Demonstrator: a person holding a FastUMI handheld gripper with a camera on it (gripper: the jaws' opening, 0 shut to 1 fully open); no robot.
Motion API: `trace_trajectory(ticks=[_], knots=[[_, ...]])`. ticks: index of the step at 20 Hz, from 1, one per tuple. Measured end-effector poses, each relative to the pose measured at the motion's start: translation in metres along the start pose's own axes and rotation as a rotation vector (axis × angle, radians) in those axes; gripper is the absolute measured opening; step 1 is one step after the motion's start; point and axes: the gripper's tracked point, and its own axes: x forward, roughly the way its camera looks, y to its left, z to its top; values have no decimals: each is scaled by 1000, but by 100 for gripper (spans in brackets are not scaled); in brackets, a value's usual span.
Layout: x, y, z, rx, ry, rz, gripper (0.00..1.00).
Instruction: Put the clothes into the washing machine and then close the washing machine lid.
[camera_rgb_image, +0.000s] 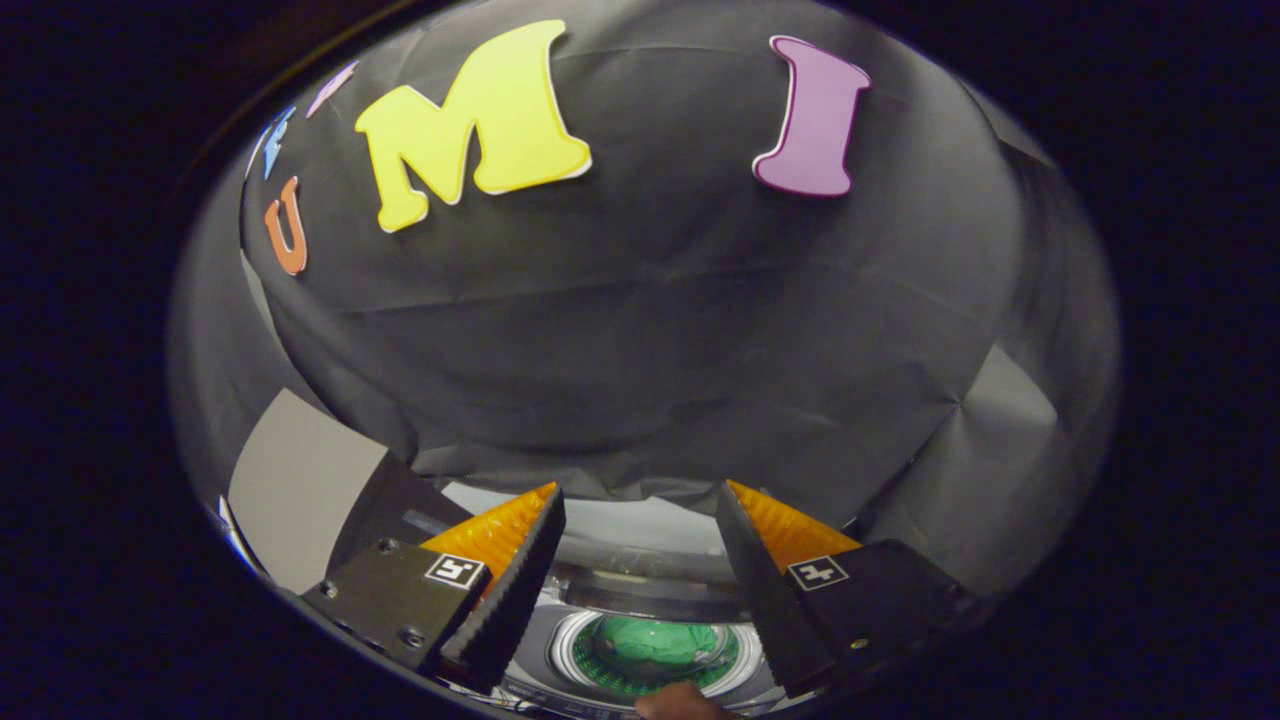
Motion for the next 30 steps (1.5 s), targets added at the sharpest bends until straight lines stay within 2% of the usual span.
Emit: trace_trajectory(ticks=[5,19,30], knots=[[-3,2,-16,62,-22,32,96],[-34,8,-46,36,-100,39,96],[-52,12,-73,50,-96,-16,96]])
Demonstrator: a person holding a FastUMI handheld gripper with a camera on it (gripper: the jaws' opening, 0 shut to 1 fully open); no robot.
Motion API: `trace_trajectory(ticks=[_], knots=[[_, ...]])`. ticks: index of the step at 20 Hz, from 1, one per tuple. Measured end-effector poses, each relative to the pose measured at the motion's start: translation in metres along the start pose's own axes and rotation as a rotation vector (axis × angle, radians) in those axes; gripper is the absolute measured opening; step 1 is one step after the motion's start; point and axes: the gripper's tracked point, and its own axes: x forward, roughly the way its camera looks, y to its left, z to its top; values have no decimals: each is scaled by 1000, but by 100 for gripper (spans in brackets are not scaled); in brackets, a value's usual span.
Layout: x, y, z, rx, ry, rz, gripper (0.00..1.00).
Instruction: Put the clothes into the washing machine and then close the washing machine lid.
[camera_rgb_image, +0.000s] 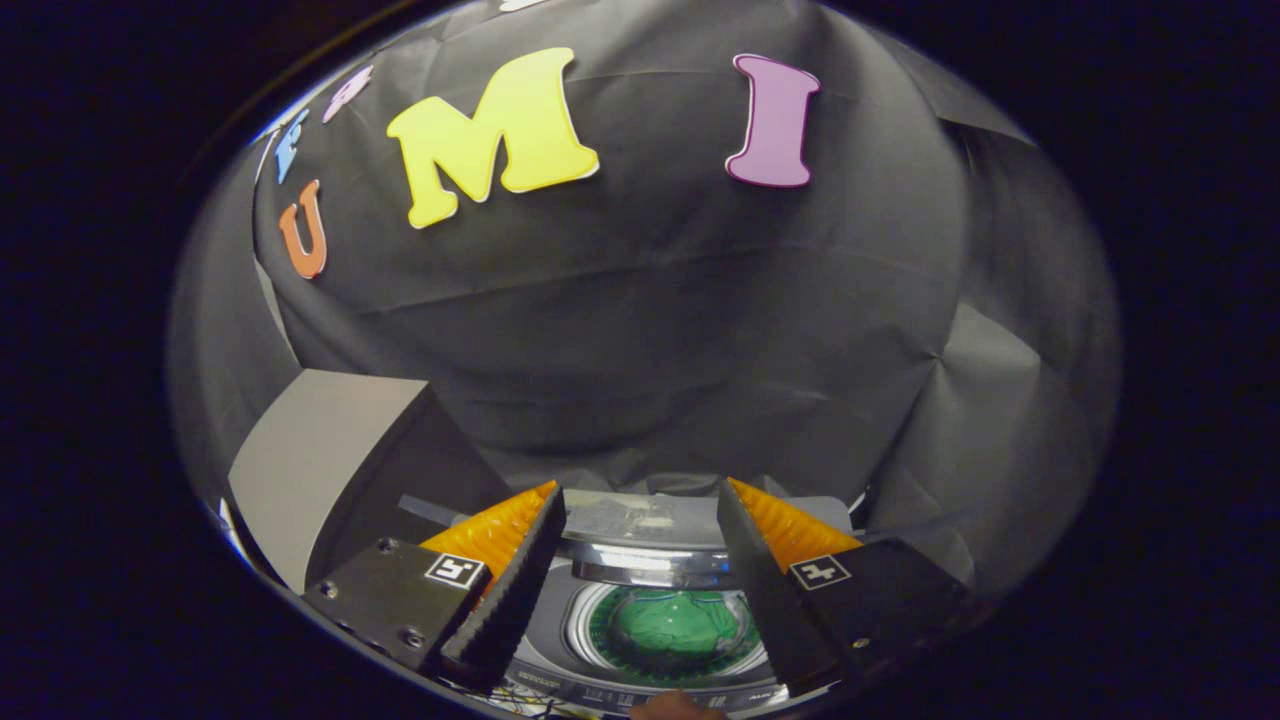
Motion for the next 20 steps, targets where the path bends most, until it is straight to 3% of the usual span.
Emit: trace_trajectory(ticks=[7,15,20], knots=[[-18,2,-35,9,23,-36,96],[-33,-6,-132,-3,186,-87,96],[-55,8,-161,16,205,-75,96]])
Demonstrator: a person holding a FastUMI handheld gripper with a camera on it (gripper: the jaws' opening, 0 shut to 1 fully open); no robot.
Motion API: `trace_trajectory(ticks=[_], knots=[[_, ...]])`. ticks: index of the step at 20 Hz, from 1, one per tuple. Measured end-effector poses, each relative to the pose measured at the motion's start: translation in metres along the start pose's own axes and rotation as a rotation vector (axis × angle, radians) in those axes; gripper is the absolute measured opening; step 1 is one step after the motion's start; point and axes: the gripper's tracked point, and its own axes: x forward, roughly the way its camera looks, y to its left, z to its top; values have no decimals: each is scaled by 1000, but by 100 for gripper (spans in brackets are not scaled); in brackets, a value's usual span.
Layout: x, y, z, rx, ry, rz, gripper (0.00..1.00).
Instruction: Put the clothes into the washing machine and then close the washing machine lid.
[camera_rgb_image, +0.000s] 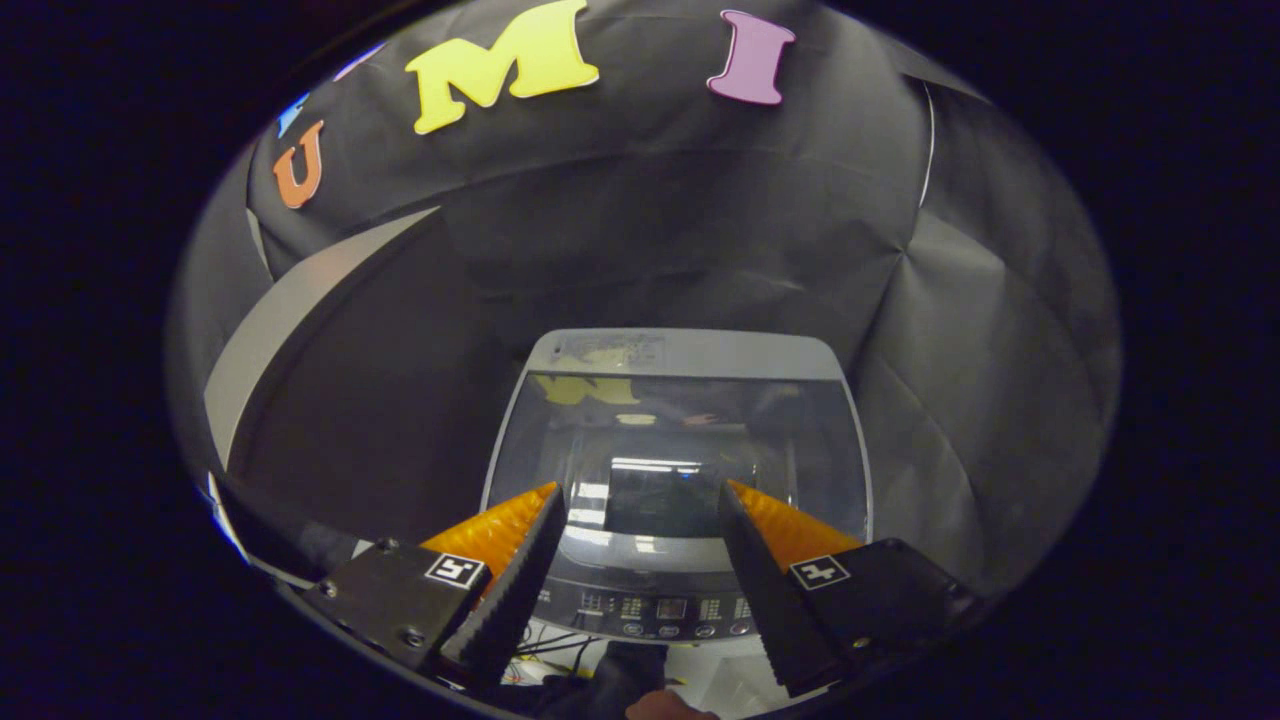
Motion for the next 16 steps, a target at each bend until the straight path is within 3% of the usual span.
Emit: trace_trajectory(ticks=[5,16], knots=[[-49,25,11,59,-140,47,96],[-198,70,-5,-6,-487,-28,95]])
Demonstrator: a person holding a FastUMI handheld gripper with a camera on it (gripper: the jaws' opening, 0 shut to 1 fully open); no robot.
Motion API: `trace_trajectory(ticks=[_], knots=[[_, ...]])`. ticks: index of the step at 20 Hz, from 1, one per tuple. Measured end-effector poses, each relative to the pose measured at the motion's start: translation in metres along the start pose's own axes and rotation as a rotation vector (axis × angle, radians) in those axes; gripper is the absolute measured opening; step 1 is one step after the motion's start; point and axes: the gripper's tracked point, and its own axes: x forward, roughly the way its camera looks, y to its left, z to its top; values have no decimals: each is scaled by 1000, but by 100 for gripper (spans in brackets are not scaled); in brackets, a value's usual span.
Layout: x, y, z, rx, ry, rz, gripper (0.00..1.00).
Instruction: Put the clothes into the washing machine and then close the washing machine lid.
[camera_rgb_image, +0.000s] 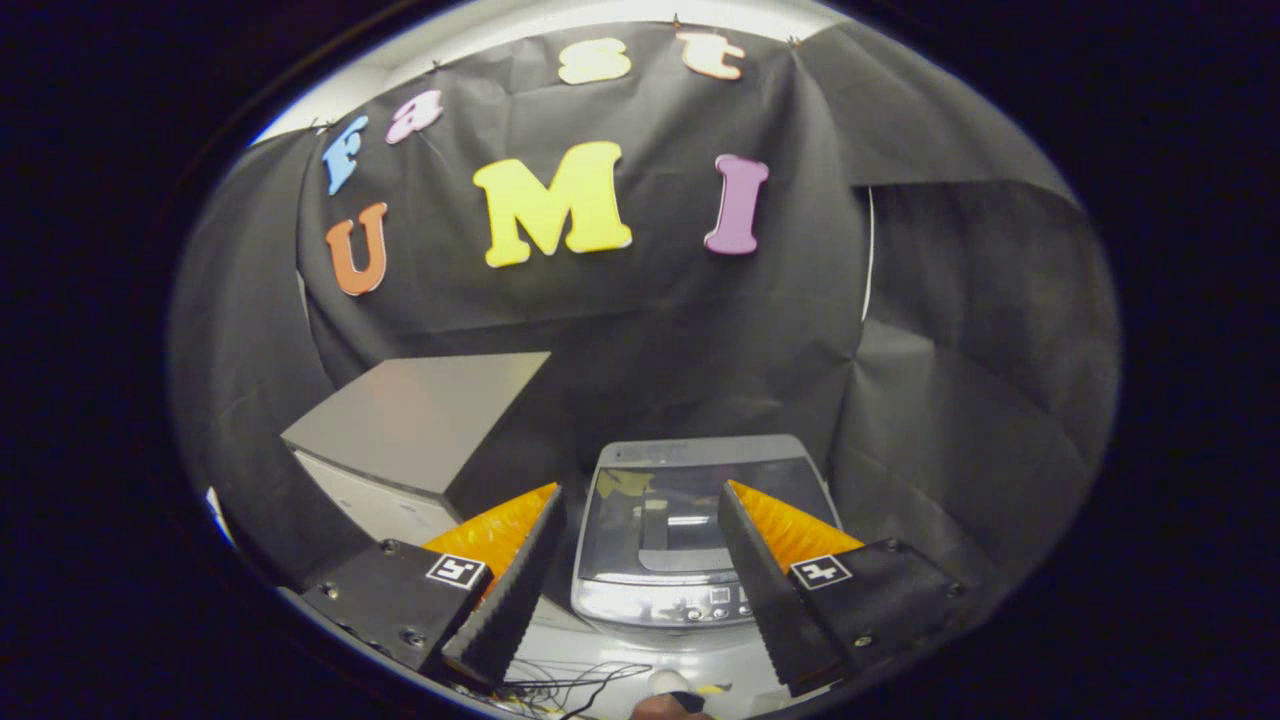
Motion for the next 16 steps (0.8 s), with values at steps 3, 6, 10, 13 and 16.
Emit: trace_trajectory(ticks=[3,6,10,13,16], knots=[[-40,5,-10,-47,-62,-30,96],[-70,6,-7,-81,-105,-39,96],[-100,2,0,-68,-194,-13,96],[-127,-5,-2,-87,-236,32,96],[-164,-11,-2,-119,-282,79,96]])
